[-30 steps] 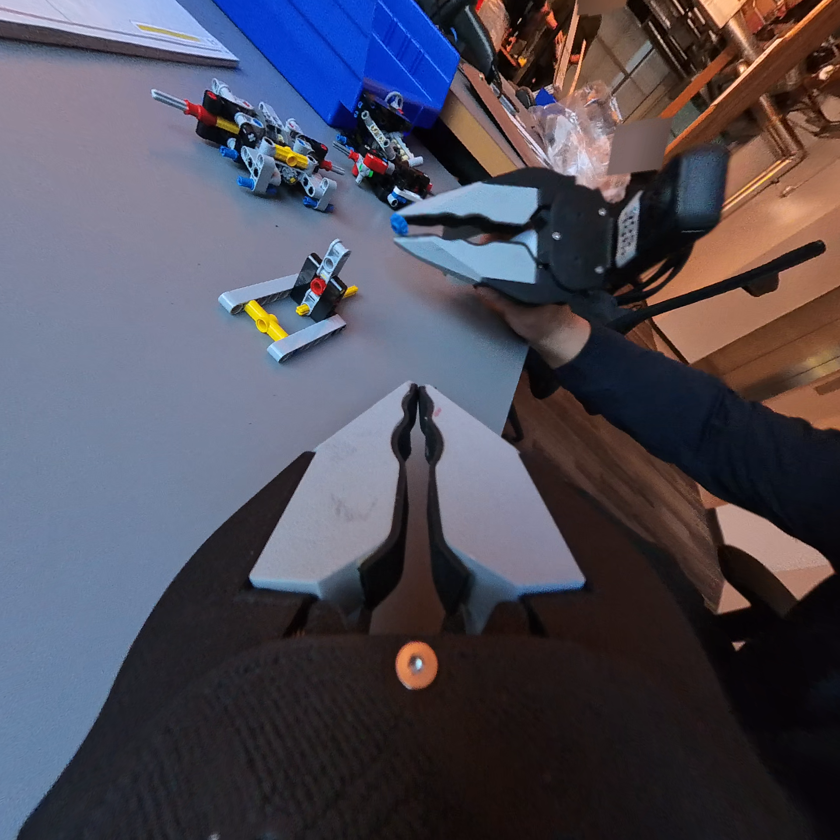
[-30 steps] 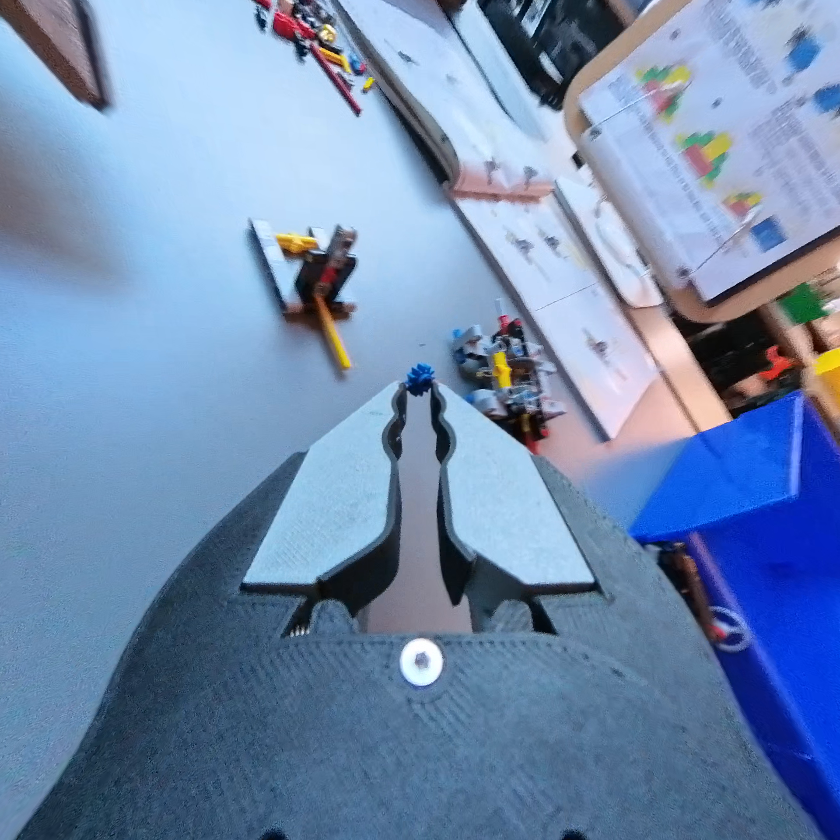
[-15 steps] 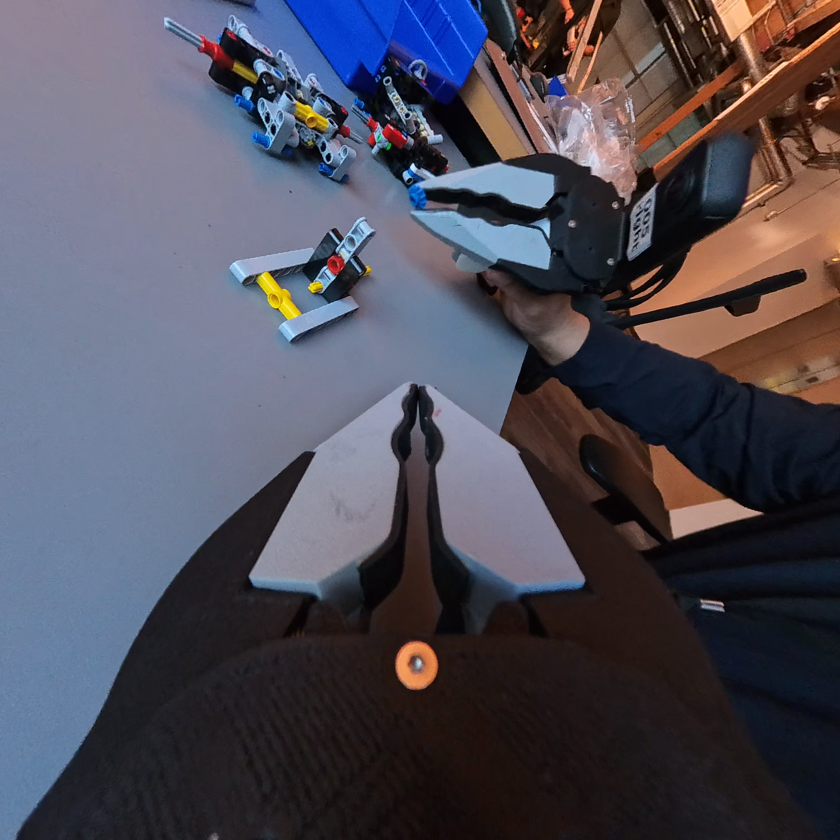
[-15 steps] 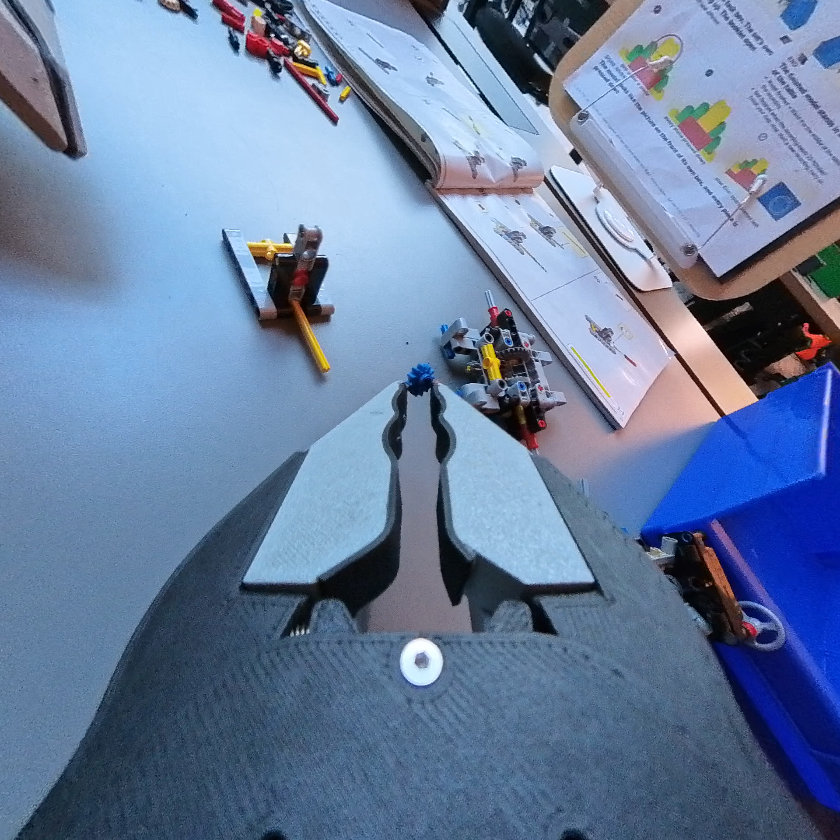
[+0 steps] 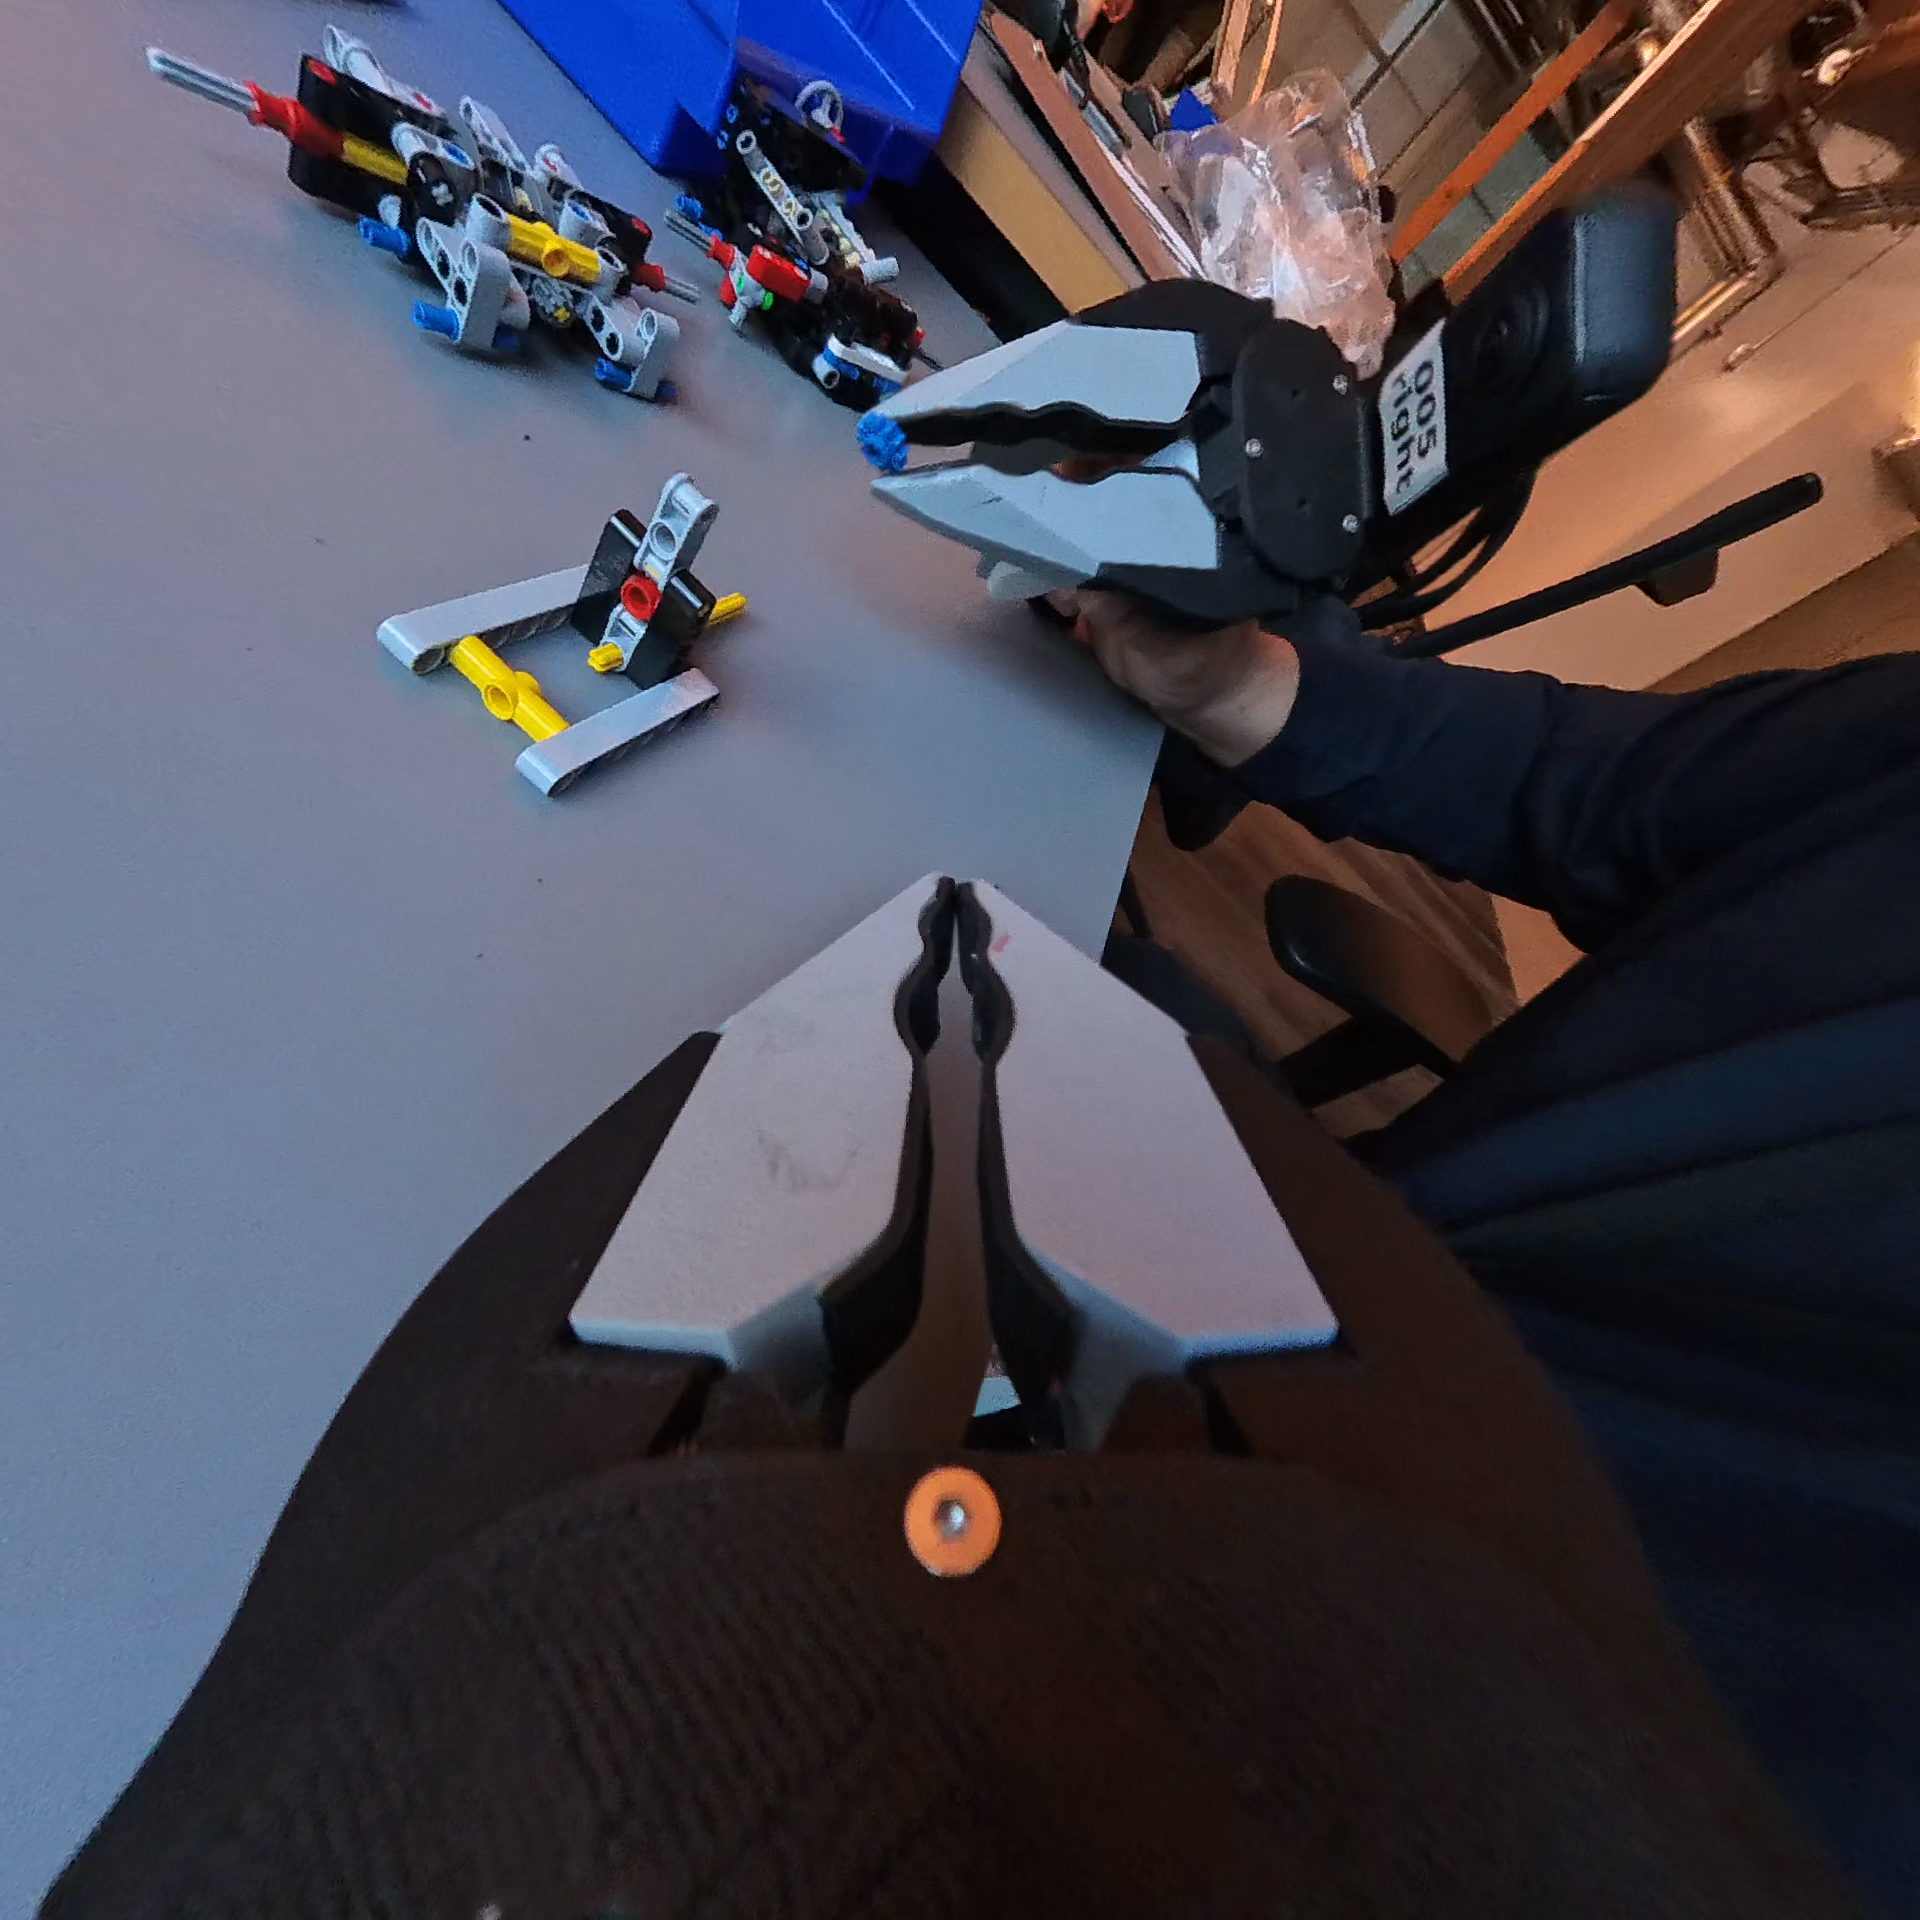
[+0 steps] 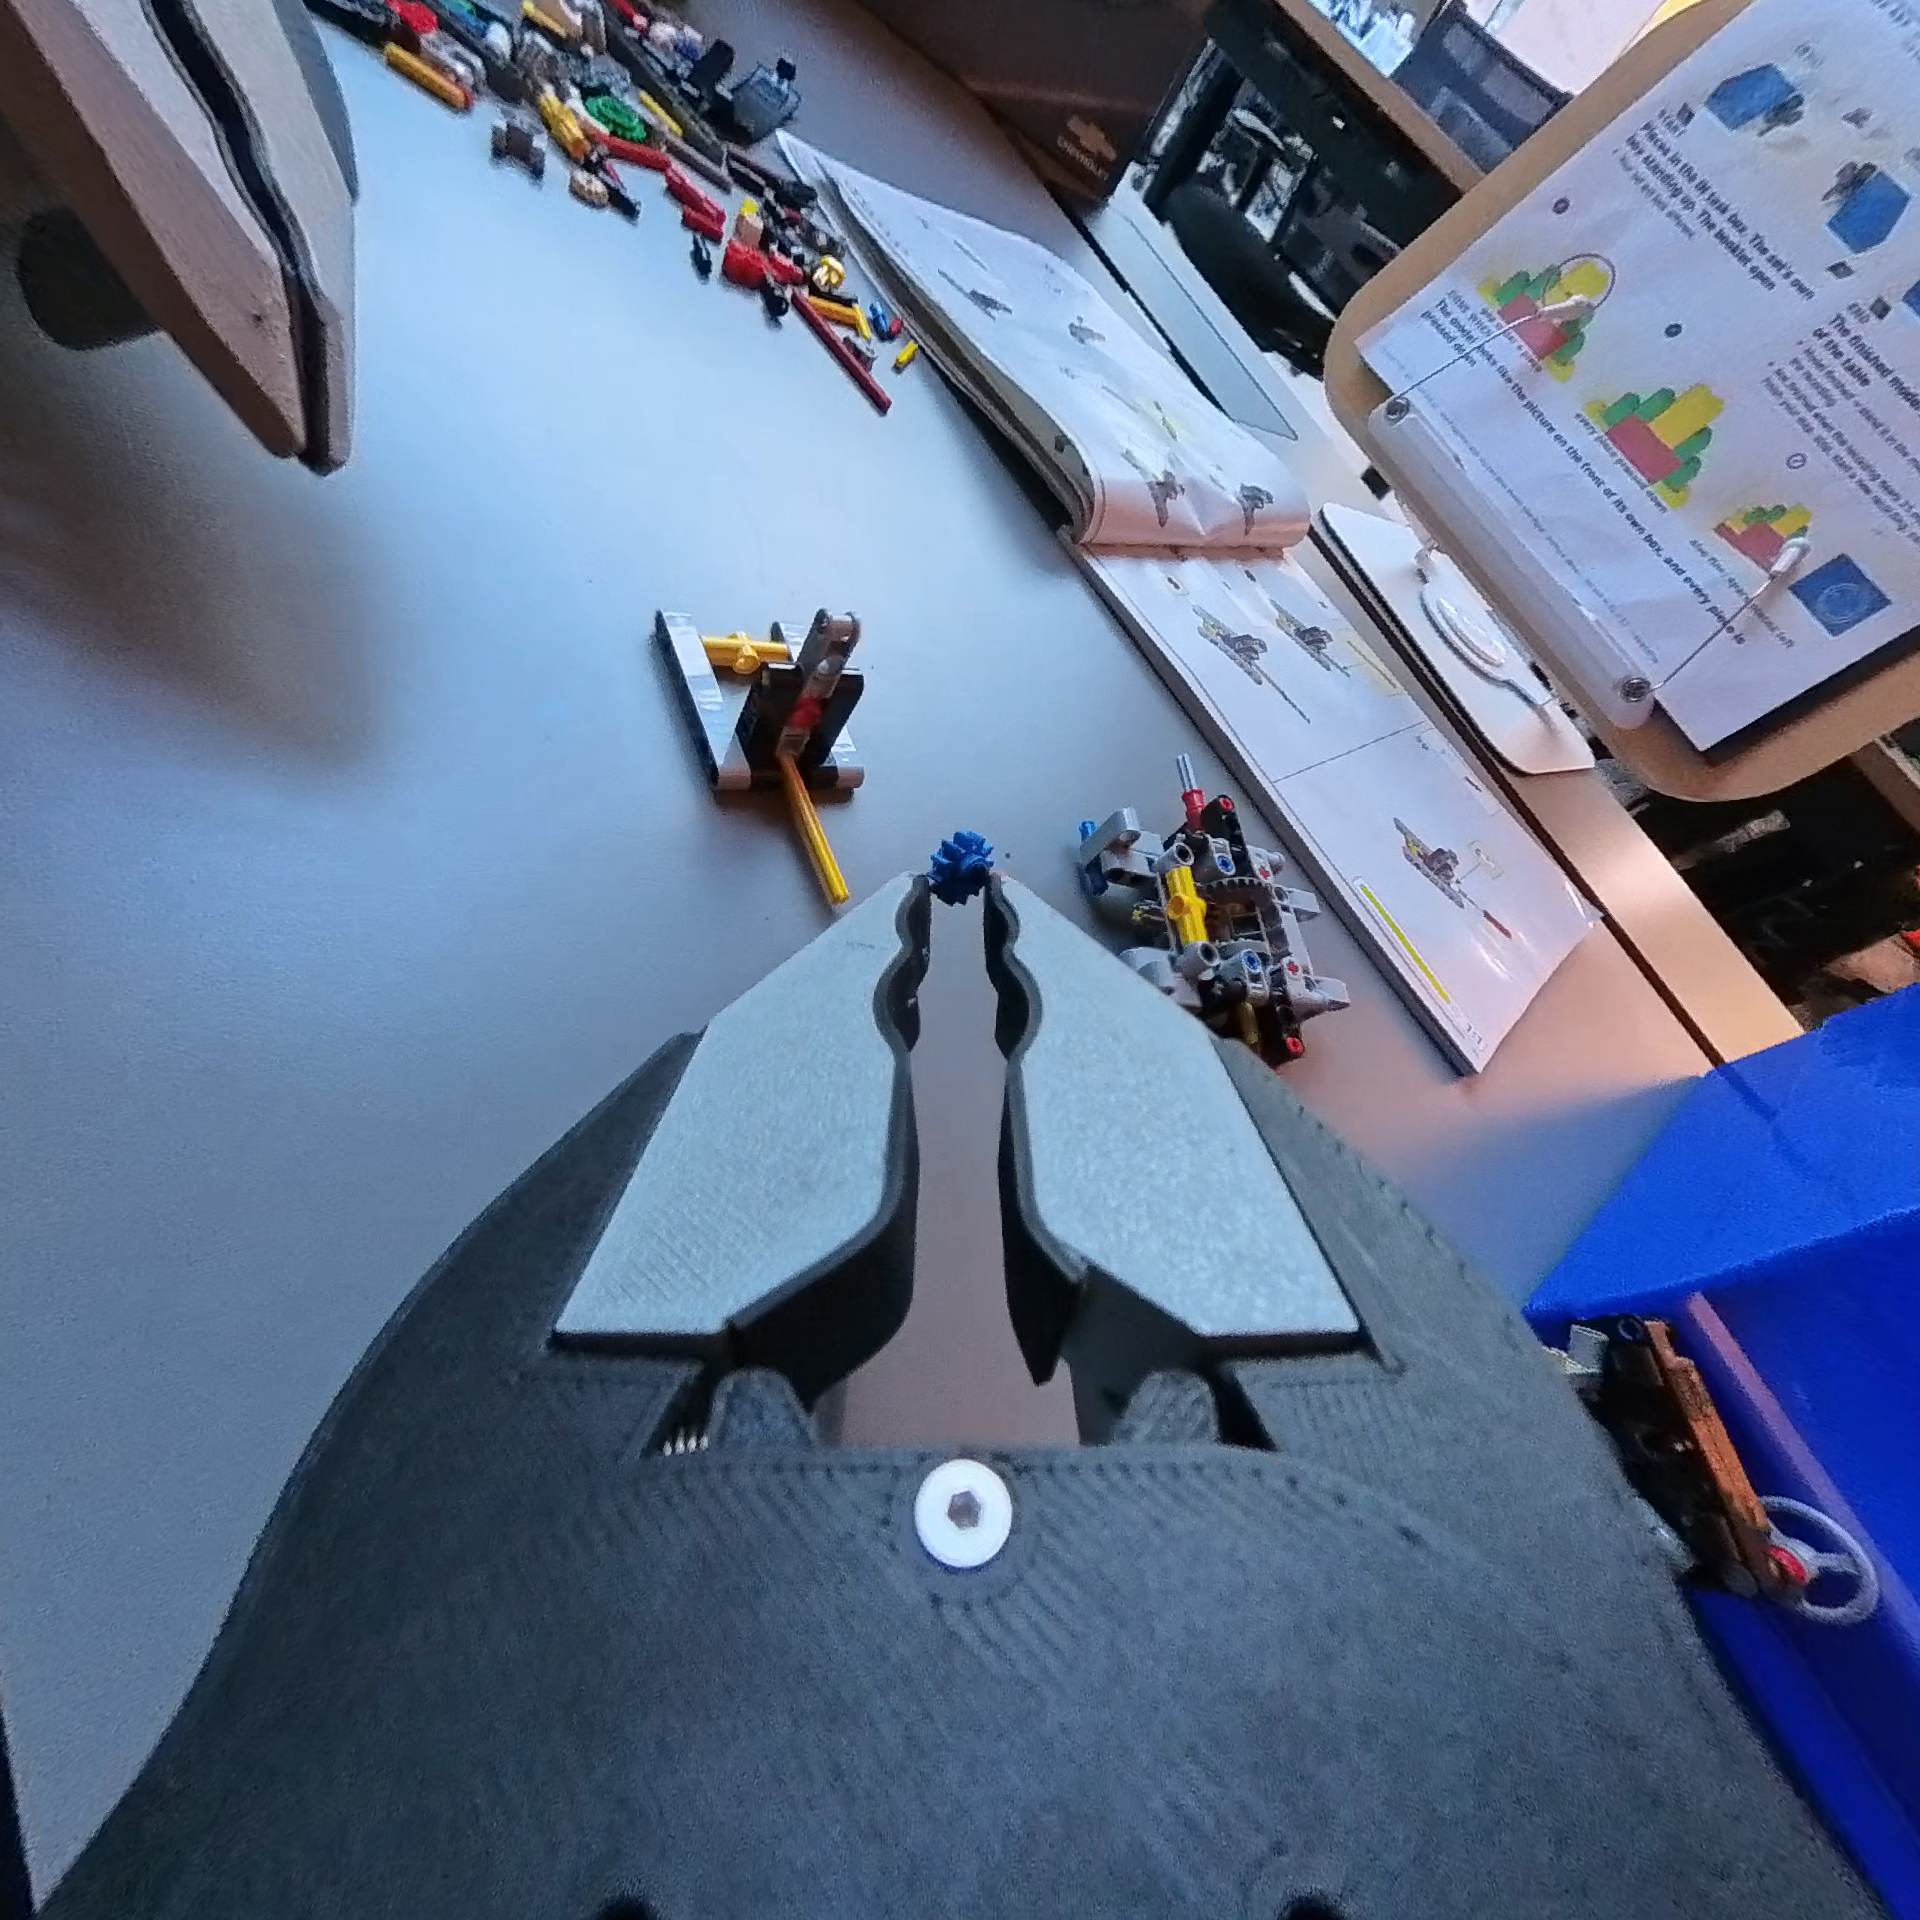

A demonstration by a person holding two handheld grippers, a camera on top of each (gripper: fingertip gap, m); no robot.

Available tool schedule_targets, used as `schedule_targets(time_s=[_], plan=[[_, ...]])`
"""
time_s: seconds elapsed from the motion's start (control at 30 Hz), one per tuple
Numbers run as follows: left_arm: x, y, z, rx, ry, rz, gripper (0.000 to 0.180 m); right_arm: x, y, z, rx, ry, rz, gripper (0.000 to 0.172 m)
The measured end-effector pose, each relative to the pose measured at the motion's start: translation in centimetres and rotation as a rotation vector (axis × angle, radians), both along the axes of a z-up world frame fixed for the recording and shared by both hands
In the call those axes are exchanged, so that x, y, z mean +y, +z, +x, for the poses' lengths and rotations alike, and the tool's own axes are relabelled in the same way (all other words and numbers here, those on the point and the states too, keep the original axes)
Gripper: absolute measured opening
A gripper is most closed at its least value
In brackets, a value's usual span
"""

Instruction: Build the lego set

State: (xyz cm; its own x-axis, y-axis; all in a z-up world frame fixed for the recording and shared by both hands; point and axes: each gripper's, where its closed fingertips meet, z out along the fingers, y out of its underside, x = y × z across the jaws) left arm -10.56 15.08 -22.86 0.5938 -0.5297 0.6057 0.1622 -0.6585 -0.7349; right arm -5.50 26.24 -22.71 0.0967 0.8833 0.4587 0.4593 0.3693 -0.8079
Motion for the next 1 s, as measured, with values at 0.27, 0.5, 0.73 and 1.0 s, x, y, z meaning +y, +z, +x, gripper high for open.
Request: schedule_targets(time_s=[0.27, 0.5, 0.73, 1.0], plan=[[-0.2, -0.4, 0.3, 0.007, -0.02, -0.028, 0.0, 0.2, 1.0, 0.3, 0.064, 0.001, -0.048, 0.007], [-0.2, -0.5, 0.5, 0.006, -0.033, -0.047, 0.011, 0.4, 2.5, 0.8, 0.146, 0.0, -0.054, 0.007], [0.1, 1.9, -0.3, -0.031, 0.013, 0.054, 0.025, -0.2, 3.4, 1.1, 0.165, -0.019, 0.066, 0.006], [0.7, 1.5, -2.8, 0.368, 0.125, 0.32, 0.028, 0.2, 3.0, 0.6, 0.165, -0.039, -0.017, 0.006]])
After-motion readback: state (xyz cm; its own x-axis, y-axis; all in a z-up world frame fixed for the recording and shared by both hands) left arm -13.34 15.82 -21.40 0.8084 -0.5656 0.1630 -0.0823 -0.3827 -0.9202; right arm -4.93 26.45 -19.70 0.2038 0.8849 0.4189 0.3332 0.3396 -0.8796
